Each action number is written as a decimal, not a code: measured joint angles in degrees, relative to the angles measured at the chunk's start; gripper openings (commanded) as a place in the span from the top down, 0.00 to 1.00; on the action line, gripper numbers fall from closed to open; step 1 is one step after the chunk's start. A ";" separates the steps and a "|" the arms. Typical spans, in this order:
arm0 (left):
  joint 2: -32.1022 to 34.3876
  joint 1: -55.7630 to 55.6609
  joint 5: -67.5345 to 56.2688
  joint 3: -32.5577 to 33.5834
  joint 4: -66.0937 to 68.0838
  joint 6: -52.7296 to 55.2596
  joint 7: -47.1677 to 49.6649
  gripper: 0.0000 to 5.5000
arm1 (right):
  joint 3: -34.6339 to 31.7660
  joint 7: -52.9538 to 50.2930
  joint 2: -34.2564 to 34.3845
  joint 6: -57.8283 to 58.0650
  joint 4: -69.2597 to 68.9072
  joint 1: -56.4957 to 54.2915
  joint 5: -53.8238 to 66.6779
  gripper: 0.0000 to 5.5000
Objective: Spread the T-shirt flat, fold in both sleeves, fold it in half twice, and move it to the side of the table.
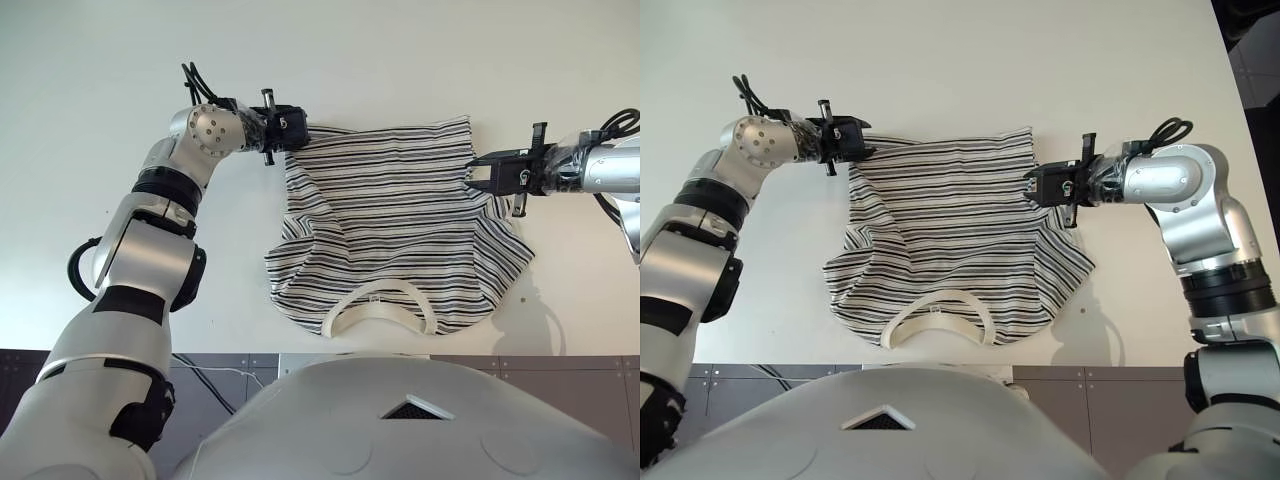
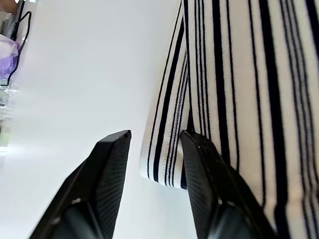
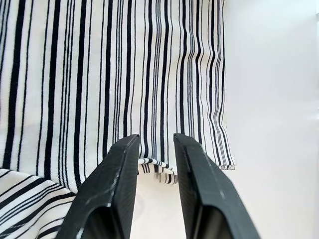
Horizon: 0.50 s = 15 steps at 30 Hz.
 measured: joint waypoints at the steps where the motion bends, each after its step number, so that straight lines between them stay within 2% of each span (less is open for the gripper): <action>1: -0.01 -0.34 0.72 -0.07 0.88 0.18 1.51 0.66 | 0.02 0.00 0.12 -0.11 -0.01 -0.03 0.00 0.77; 5: 0.64 -1.31 1.93 1.18 4.79 2.98 6.13 0.66 | 0.61 0.02 0.44 -1.26 -1.70 0.91 0.03 0.77; 15: 0.91 -1.92 1.71 5.00 6.52 6.90 5.80 0.66 | 3.39 -0.21 1.44 -1.44 -9.50 10.46 -1.59 0.77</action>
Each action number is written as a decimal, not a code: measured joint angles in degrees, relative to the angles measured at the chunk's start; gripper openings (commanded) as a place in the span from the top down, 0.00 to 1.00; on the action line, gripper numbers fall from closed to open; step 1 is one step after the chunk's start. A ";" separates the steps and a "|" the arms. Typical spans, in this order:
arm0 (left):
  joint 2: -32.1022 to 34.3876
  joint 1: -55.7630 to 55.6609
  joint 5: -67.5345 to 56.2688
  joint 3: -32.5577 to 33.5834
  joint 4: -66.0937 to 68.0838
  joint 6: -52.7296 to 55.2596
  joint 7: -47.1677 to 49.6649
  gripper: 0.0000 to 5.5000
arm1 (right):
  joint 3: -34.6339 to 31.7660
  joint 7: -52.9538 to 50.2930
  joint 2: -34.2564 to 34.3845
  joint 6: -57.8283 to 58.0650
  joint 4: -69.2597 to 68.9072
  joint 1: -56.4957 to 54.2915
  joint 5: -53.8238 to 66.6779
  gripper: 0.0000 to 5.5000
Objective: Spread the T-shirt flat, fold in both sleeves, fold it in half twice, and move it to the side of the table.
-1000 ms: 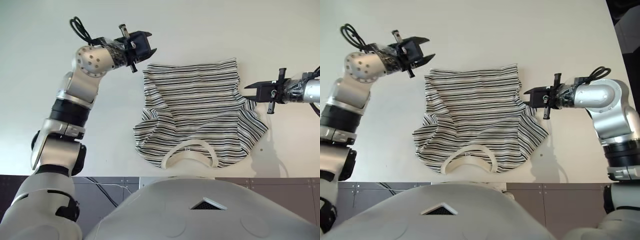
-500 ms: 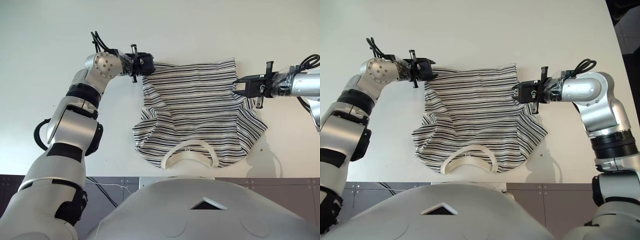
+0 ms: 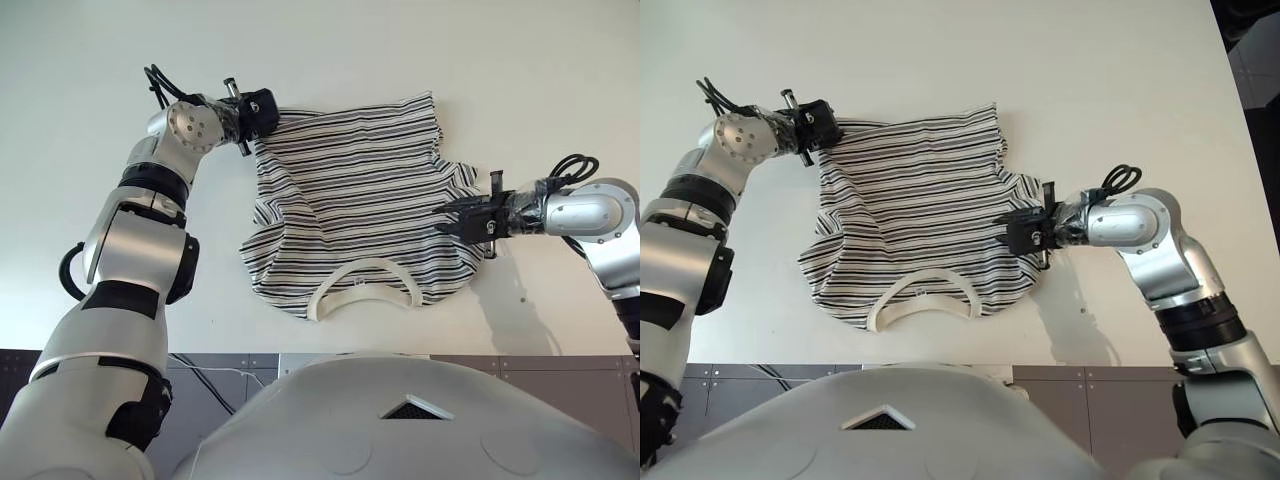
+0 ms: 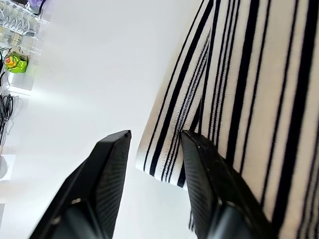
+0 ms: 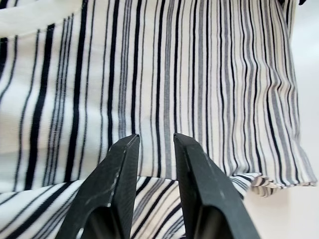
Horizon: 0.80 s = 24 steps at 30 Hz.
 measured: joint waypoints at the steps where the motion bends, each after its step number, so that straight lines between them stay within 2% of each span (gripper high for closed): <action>1: 0.04 0.00 -0.04 0.43 0.04 0.61 0.01 0.66 | 0.40 -0.20 -0.53 -1.01 0.60 1.22 -0.77 0.77; 6: 0.38 -0.02 -1.10 3.29 0.62 3.68 0.57 0.66 | 0.40 -0.45 -4.39 -6.41 1.73 3.24 -1.16 0.77; 12: 1.13 -0.03 -1.84 6.53 1.04 6.48 3.30 0.66 | -1.33 3.56 -13.04 -7.48 -1.21 8.87 3.57 0.77; 19: 0.43 -0.06 -2.88 8.16 0.55 5.39 4.57 0.66 | -1.48 6.20 -14.66 -5.55 -4.47 9.95 5.34 0.77; 24: -6.29 -3.04 -11.49 12.08 -8.08 -0.04 -8.43 0.66 | -0.99 5.77 -13.71 -5.80 -4.48 9.61 4.33 0.77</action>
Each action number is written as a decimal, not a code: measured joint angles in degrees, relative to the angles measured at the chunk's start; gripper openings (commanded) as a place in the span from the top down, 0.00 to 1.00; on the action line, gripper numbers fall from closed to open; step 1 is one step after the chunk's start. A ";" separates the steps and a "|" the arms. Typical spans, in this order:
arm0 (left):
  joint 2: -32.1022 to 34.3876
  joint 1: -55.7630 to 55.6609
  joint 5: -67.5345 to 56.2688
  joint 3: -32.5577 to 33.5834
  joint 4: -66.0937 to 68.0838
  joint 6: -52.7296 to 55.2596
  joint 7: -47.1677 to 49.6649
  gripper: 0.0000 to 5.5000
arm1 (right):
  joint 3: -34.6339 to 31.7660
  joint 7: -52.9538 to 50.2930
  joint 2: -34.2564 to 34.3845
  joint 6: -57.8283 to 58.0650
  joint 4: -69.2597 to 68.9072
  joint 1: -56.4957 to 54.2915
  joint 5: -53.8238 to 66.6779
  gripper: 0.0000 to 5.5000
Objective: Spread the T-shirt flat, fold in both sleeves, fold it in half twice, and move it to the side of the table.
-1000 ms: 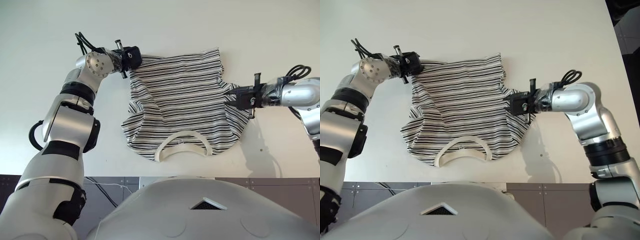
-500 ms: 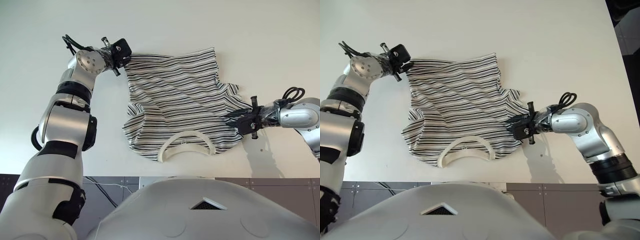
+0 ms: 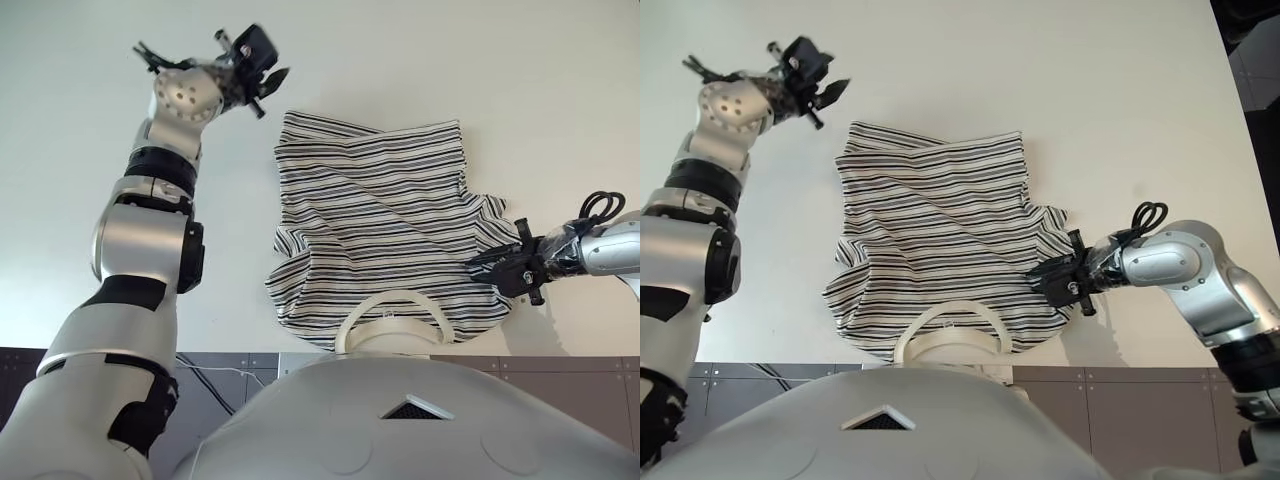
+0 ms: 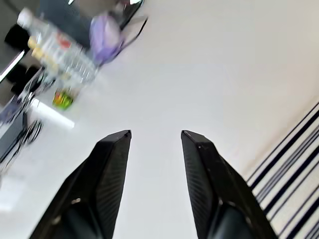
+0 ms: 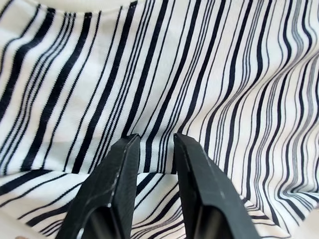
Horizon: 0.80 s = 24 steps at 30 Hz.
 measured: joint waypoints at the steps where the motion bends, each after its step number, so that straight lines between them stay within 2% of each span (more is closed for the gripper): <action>1: -1.48 0.13 -0.61 -0.35 -1.51 -0.74 -2.11 0.66 | 0.03 -0.29 0.52 0.20 -0.15 -0.02 -0.03 0.77; 9: -5.90 3.14 2.42 -5.18 2.37 -1.44 -6.83 0.66 | 2.47 -0.37 3.46 0.60 -0.22 -3.00 -1.63 0.77; 18: -4.82 3.93 6.52 -7.76 5.74 -0.14 -2.73 0.66 | 3.42 -1.10 5.23 1.22 -0.55 -3.94 -2.28 0.77; 24: -2.56 4.63 5.40 -6.01 6.44 1.51 -0.66 0.66 | 3.39 -1.64 5.32 1.77 -0.92 -3.68 -2.29 0.77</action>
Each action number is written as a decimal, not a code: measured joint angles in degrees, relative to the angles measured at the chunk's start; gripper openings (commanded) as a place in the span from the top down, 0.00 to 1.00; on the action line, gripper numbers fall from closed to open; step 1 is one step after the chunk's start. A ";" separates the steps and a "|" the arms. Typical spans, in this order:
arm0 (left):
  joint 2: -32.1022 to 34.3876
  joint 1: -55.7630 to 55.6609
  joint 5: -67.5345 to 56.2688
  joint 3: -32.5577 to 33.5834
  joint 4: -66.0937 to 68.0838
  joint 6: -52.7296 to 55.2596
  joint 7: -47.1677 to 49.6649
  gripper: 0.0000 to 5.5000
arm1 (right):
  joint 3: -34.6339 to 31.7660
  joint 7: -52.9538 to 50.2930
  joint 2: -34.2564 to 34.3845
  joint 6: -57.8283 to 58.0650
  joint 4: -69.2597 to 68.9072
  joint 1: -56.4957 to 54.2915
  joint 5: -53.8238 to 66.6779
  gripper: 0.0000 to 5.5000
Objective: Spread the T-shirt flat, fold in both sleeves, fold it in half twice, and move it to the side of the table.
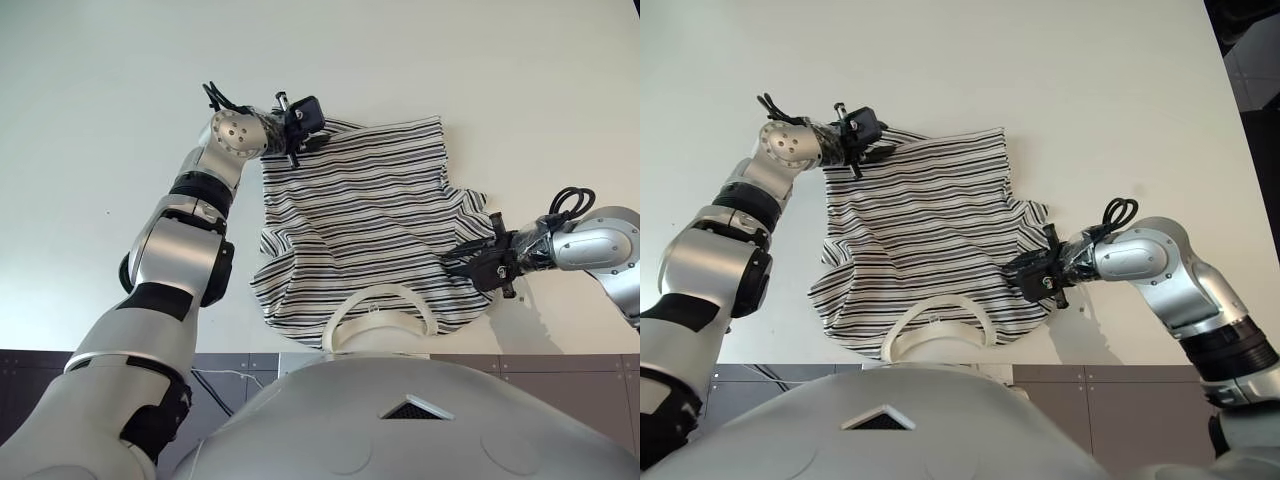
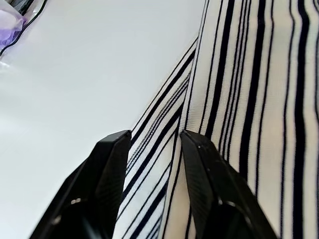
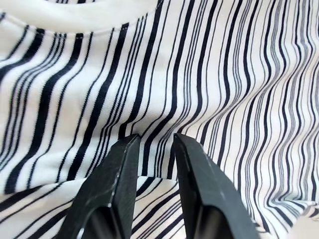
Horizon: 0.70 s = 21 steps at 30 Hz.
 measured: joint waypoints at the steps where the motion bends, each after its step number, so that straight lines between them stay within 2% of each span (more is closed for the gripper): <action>1: 0.79 0.07 -1.05 1.23 0.40 1.58 -0.15 0.66 | -0.06 -0.09 -0.01 -0.03 -0.01 0.13 0.00 0.77; 5: 3.55 0.08 -3.92 5.16 1.44 6.61 -1.10 0.66 | -0.24 -0.56 -0.30 -1.15 0.07 0.88 -0.38 0.77; 11: 5.71 0.12 -3.97 6.20 1.45 8.50 -1.90 0.66 | -0.21 -2.14 -1.62 -7.17 2.23 0.95 -2.10 0.77; 21: 13.62 3.65 2.35 0.83 0.39 4.08 7.55 0.66 | -1.67 -3.39 -3.37 -9.14 3.43 2.57 -2.17 0.77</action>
